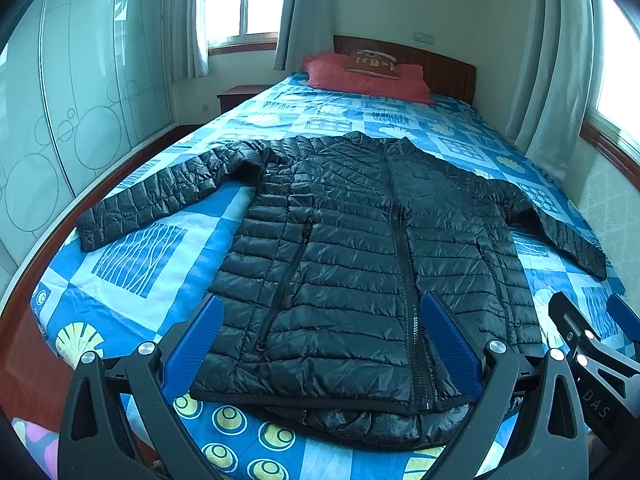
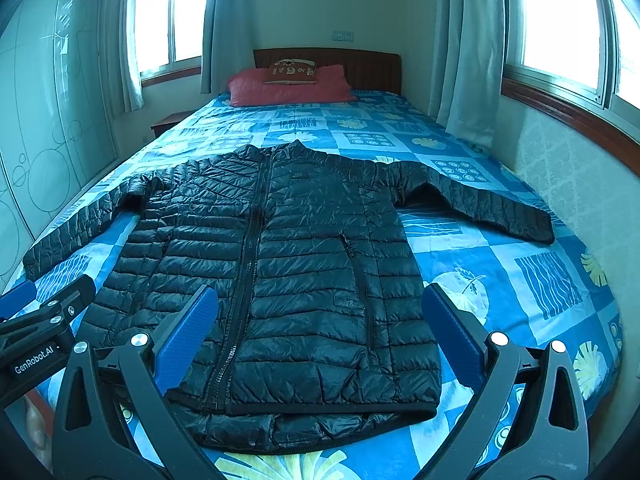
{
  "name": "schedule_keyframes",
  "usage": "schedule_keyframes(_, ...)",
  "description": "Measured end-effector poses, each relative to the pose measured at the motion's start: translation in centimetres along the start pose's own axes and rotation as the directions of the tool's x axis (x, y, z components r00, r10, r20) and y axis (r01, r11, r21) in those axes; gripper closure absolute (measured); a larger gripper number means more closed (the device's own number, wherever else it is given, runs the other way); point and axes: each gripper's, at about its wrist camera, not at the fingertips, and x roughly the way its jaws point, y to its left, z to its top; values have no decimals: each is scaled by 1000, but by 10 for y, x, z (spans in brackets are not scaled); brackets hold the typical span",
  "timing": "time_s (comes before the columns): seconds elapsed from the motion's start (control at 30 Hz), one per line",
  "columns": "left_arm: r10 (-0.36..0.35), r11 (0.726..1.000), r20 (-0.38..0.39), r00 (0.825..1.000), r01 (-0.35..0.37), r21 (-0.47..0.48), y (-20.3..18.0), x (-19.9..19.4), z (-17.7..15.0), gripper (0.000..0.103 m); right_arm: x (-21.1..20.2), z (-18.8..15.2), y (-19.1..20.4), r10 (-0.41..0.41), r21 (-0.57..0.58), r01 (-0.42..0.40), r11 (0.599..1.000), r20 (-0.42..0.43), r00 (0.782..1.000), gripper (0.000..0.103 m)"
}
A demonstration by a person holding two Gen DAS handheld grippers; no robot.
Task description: Fold large clothes
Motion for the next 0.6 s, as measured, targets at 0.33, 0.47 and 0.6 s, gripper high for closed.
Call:
schedule_keyframes(0.33,-17,1000,-53,998,16,-22,8,37,9,5,42,2,-14,12,35,-9,999,-67,998,2)
schedule_keyframes(0.47,-36,997,-77,996,31,-69,30,68,18,5,70,6,-41,26,82,-20,996,-76,997,2)
schedule_keyframes(0.6,76,987,-78,994,-86,-133,72,105,27,5,107,11,-101,42,236,-16,972,-104,994,2)
